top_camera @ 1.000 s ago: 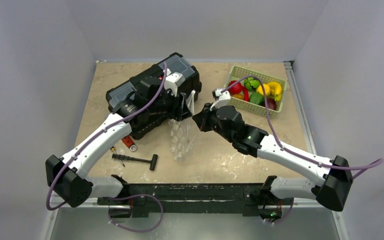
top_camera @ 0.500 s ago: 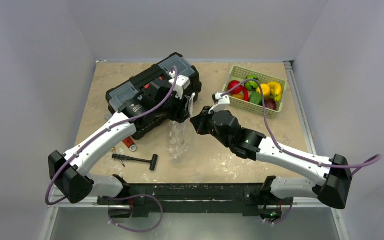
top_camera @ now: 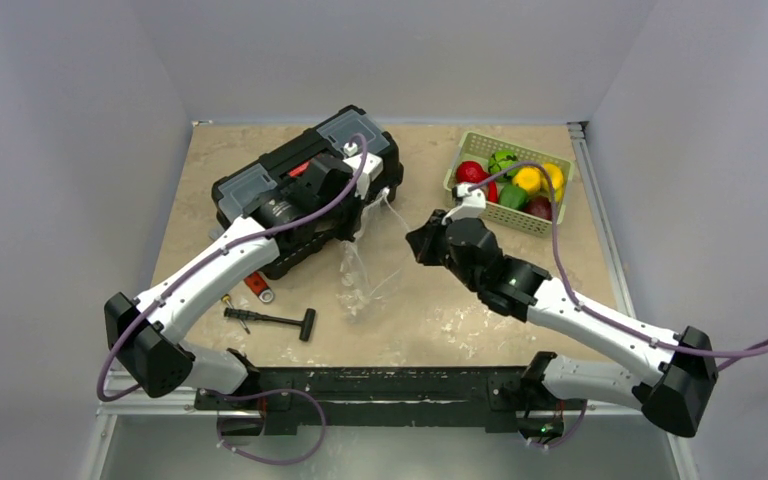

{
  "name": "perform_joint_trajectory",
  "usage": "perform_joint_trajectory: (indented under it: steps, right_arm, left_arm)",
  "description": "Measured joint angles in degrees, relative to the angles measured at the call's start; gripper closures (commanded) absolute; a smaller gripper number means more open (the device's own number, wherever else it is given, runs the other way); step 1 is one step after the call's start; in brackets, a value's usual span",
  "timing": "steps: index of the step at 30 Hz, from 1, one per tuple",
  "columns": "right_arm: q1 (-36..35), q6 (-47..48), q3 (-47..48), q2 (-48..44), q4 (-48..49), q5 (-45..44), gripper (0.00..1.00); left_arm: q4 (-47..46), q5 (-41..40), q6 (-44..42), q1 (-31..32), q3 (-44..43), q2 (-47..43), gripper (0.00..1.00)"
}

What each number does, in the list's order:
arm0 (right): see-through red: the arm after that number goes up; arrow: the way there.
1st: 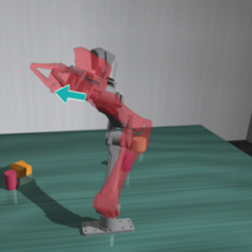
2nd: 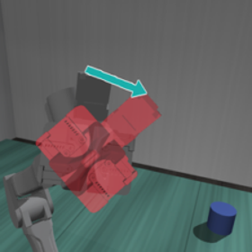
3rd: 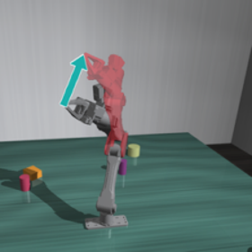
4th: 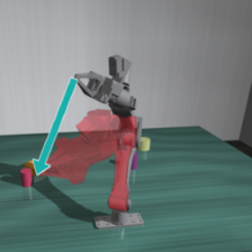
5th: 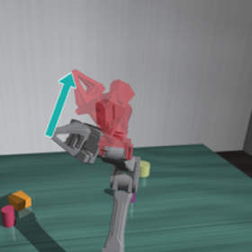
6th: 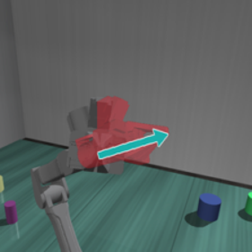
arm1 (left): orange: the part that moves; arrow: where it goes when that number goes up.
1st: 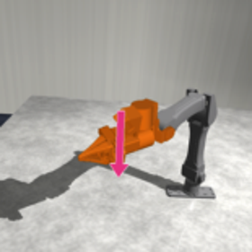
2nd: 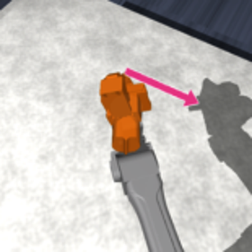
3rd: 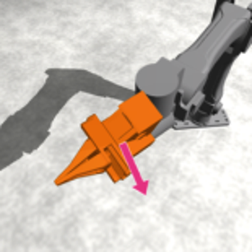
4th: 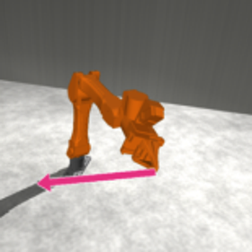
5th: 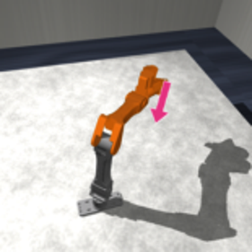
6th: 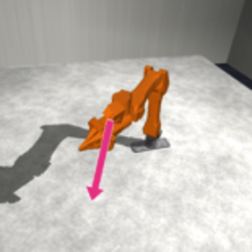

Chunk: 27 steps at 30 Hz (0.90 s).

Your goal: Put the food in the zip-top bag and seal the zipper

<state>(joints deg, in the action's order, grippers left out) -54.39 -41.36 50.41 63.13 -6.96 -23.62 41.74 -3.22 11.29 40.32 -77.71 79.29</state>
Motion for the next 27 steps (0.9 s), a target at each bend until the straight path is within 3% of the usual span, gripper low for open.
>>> perform_joint_trajectory:
  steps: [6, 13, 21, 27]
  right_arm:
    - [8.57, 1.99, -3.3, -0.81, -2.95, 7.58, 0.99]
    - [8.22, 5.57, -1.49, -0.22, -5.84, 14.12, 0.79]
    - [8.22, 8.79, 3.82, 0.07, -6.36, 15.61, 0.67]
    - [9.07, 10.51, 4.92, 0.37, -6.91, 9.79, 0.58]
  left_arm:
    - [0.79, -0.11, -0.63, 0.0, -0.44, 0.28, 1.0]
    - [0.72, 1.81, 0.17, 0.02, -0.44, 1.92, 1.0]
    - [0.87, 4.57, 2.16, 0.02, -1.18, 5.99, 1.0]
    - [1.25, 6.19, 3.1, 0.02, -1.38, 6.36, 1.0]
